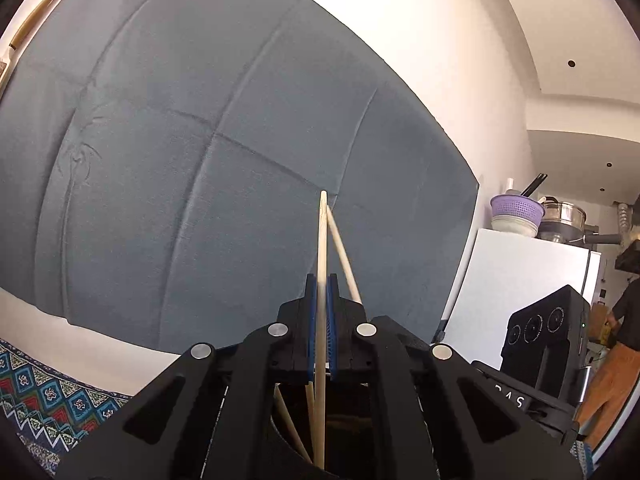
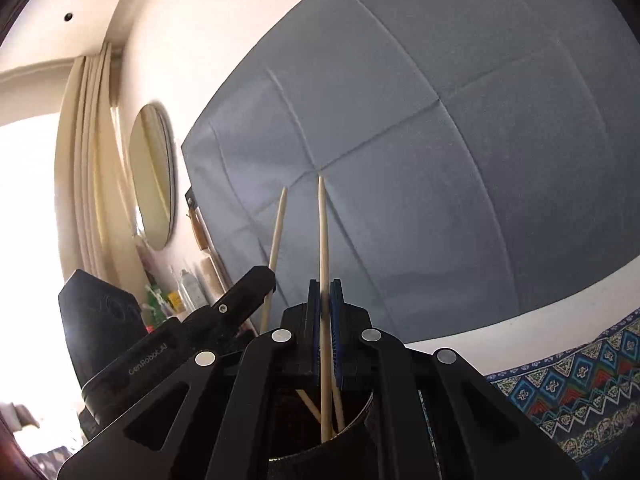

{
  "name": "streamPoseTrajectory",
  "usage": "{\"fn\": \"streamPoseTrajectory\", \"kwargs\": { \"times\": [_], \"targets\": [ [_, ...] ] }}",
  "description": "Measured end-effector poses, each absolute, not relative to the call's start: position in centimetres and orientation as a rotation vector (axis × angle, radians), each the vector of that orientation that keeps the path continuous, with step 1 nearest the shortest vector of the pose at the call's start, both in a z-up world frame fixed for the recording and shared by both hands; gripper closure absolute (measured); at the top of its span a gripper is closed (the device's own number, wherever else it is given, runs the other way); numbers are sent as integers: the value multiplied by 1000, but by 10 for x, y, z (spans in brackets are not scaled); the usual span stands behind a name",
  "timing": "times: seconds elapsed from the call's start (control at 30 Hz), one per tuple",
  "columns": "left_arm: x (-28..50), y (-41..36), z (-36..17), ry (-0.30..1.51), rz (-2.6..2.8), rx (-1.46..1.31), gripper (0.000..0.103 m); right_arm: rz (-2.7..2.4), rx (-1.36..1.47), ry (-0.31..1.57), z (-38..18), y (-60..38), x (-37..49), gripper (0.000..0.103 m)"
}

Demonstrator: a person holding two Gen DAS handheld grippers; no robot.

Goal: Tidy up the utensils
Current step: 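Open the right tool to drop its stick into the holder while the left tool releases its stick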

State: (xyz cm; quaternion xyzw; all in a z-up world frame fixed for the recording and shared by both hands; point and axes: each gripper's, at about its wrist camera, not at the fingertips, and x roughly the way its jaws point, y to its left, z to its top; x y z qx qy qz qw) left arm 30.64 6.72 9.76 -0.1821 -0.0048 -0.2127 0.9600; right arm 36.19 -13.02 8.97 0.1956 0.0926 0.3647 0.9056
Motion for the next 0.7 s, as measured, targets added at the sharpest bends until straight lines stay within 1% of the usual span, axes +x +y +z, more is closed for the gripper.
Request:
{"fn": "streamPoseTrajectory", "kwargs": {
  "times": [0.17, 0.37, 0.47, 0.53, 0.6, 0.63, 0.67, 0.7],
  "targets": [
    [308, 71, 92, 2, -422, -342, 98, 768, 364, 200, 89, -130, 361, 98],
    [311, 80, 91, 14, -429, -379, 98, 758, 341, 195, 90, -131, 358, 95],
    [310, 84, 93, 7, -416, -395, 96, 731, 334, 185, 94, -134, 358, 95],
    [308, 88, 94, -7, -403, -401, 90, 716, 332, 182, 95, -137, 358, 95],
    [307, 91, 97, -15, -402, -413, 79, 702, 339, 183, 97, -140, 360, 95],
    [306, 93, 98, -18, -399, -419, 77, 701, 346, 183, 97, -143, 361, 94],
    [305, 95, 99, -23, -392, -423, 72, 695, 353, 180, 98, -145, 362, 94],
    [305, 96, 101, -24, -388, -427, 66, 689, 358, 179, 98, -147, 362, 94]
  ]
}}
